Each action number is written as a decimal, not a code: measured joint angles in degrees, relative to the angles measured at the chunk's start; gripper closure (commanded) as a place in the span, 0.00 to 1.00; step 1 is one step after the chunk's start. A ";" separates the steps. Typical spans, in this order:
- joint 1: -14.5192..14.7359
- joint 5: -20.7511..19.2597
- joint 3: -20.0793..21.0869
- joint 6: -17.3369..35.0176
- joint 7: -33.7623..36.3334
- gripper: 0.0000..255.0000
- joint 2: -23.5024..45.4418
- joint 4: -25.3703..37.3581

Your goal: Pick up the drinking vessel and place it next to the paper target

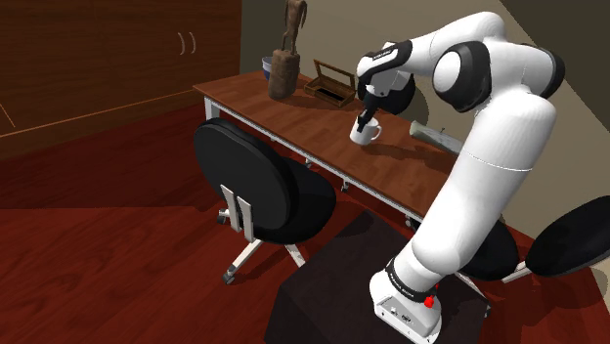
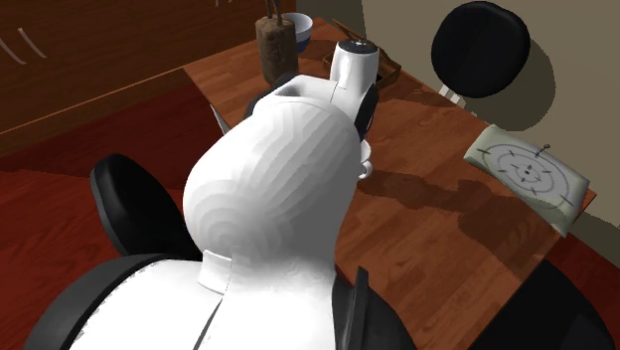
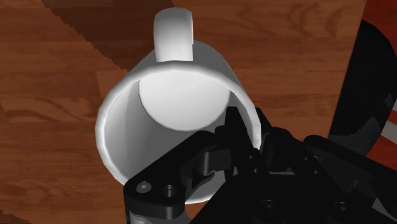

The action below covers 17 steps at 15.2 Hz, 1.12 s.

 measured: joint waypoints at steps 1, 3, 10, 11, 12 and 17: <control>0.11 -0.31 -0.06 -0.58 0.24 1.00 -0.41 0.26; 0.12 -0.70 -0.20 -1.88 0.41 1.00 -0.91 1.15; 0.53 -2.40 -0.48 -7.14 1.65 1.00 -3.16 4.63; 0.55 -2.55 -0.50 -7.78 1.75 1.00 -3.36 5.11; 0.58 -2.59 -0.49 -8.50 1.86 1.00 -3.39 5.81; 0.64 -3.26 -0.62 -12.14 2.28 1.00 -4.30 8.73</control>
